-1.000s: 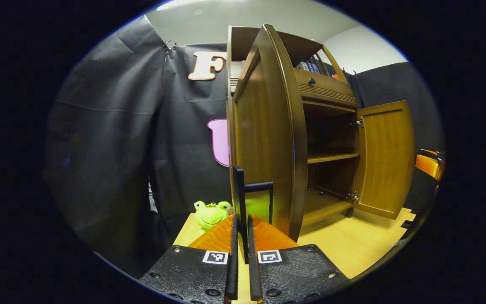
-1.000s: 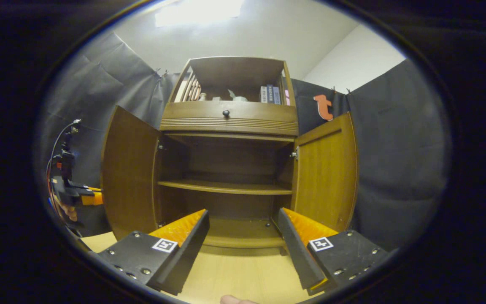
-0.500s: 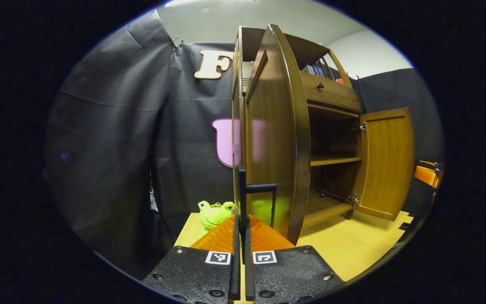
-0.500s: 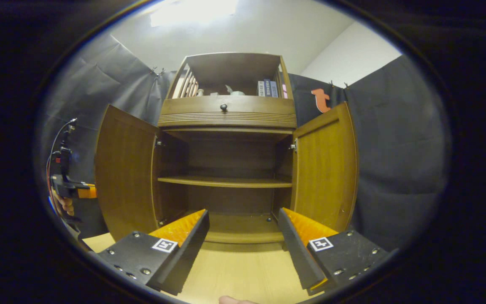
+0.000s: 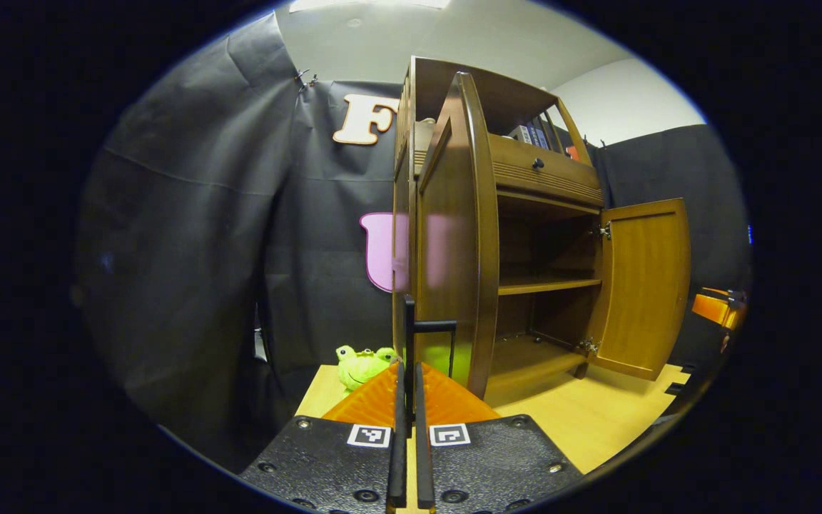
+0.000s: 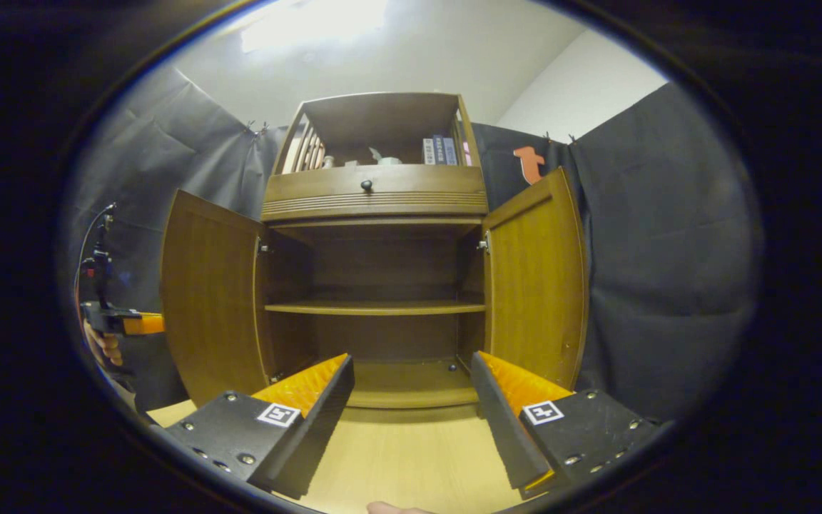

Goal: Open the right door of the double-door shoe cabinet with the right hand, and open the left door with the left hand.

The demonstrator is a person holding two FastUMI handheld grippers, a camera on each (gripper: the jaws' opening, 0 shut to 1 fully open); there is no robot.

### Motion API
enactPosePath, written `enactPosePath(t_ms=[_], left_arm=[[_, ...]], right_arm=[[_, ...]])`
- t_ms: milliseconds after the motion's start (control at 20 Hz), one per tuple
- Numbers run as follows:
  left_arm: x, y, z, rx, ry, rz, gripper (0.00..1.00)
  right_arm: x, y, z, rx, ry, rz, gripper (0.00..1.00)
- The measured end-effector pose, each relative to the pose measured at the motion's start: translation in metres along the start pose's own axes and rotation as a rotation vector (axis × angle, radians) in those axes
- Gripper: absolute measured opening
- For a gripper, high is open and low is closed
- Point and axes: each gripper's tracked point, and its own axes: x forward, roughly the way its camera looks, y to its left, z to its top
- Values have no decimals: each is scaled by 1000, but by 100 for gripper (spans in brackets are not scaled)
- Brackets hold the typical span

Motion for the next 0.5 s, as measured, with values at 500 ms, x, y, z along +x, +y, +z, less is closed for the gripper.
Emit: enactPosePath(t_ms=[500], left_arm=[[-52,-24,38,-36,-111,37,2]], right_arm=[[-4,-27,-4,41,9,-45,98]])
